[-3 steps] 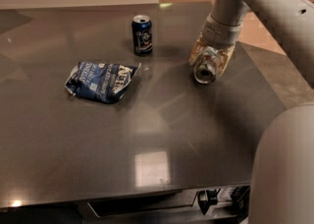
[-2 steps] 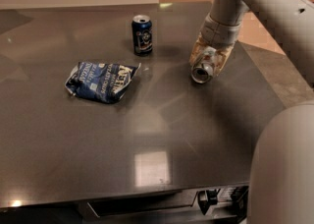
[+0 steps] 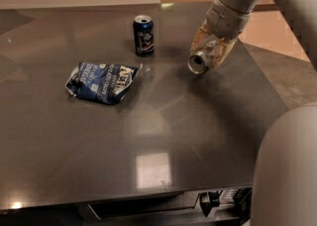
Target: Place 7up can upright
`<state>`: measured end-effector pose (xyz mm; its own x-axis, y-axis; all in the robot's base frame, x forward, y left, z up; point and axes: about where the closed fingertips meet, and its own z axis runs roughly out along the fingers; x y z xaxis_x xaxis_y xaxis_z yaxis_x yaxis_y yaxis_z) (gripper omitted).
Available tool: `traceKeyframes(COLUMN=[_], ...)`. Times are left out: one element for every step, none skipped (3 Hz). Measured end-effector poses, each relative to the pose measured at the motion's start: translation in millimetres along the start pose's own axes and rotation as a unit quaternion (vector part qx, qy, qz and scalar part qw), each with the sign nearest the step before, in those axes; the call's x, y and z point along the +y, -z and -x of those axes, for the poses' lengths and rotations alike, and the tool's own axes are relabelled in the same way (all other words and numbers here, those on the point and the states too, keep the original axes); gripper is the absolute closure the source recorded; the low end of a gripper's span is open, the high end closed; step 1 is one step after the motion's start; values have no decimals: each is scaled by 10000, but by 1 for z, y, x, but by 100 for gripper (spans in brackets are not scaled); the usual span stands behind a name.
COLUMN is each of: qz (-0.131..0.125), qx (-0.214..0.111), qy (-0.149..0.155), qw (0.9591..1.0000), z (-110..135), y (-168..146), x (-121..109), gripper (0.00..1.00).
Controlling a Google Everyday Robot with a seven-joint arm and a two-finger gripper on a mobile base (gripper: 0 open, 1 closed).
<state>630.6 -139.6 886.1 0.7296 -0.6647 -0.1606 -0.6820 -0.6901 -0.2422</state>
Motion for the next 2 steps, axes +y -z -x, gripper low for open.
traceKeyframes(qz=[-451,-688], qx=[-640,-1456], qy=[-787,-1590], qw=[9938,9741], z=[17,37], y=[13,21], x=[-12,-17], gripper=[100,100])
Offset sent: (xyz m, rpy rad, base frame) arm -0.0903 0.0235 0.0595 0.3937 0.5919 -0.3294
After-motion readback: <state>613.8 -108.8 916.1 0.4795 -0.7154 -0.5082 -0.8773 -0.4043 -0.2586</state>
